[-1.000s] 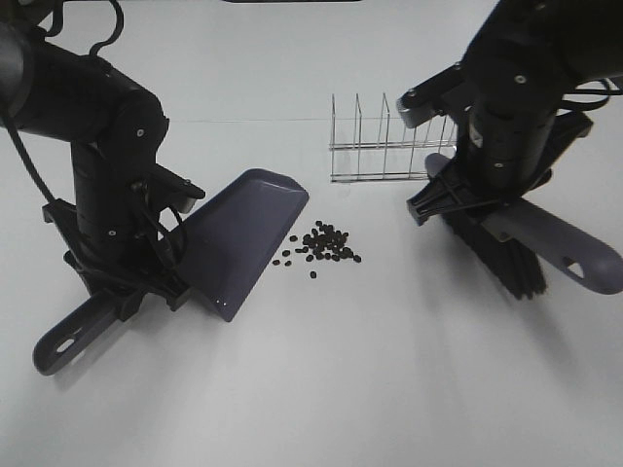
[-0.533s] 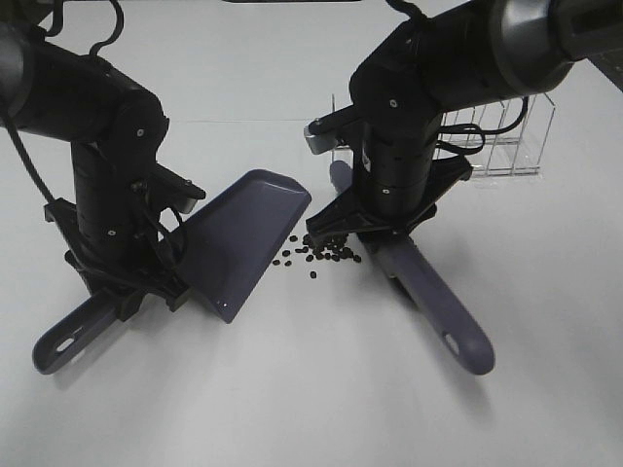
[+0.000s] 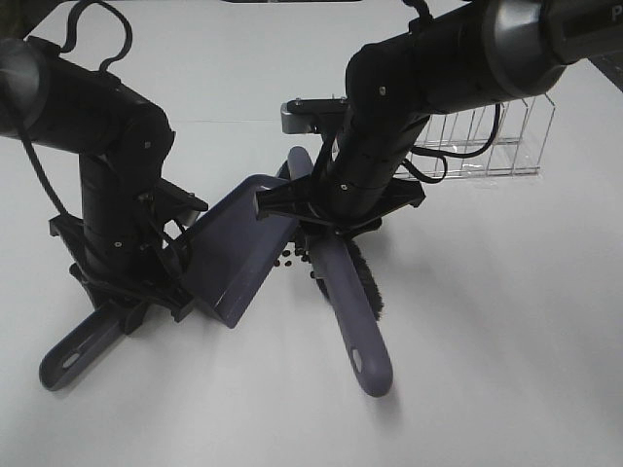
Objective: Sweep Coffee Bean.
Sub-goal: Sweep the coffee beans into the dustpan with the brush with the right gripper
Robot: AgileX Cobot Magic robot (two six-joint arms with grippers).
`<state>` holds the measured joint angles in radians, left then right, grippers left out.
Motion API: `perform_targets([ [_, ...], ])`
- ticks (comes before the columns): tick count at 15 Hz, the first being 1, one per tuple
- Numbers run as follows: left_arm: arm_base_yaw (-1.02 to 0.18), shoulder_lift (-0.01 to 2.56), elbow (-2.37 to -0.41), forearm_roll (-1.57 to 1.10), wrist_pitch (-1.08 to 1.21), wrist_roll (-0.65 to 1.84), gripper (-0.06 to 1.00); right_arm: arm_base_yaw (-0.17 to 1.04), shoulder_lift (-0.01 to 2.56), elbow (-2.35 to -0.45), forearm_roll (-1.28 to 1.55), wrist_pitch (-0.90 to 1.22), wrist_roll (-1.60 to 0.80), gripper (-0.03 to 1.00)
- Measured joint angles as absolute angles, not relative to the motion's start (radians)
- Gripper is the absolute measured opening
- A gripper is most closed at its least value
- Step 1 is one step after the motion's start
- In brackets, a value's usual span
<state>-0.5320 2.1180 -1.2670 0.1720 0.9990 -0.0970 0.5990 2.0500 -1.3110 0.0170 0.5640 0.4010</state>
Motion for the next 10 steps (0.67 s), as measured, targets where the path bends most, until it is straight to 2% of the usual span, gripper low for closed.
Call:
perform_targets([
  [5, -0.532, 2.119, -1.267, 0.164, 1.006, -0.094, 0.32, 0.598, 2.05, -1.311, 0.219, 0.473, 0.33, 0.31],
  [8, -0.532, 2.119, -1.267, 0.163, 1.007, -0.09, 0.32, 0.598, 2.055, -1.335, 0.469, 0.45, 0.138, 0.31],
  [10, -0.532, 2.119, -1.267, 0.162, 1.009, -0.087, 0.32, 0.598, 2.061, -1.375, 0.519, 0.477, 0.071, 0.31],
])
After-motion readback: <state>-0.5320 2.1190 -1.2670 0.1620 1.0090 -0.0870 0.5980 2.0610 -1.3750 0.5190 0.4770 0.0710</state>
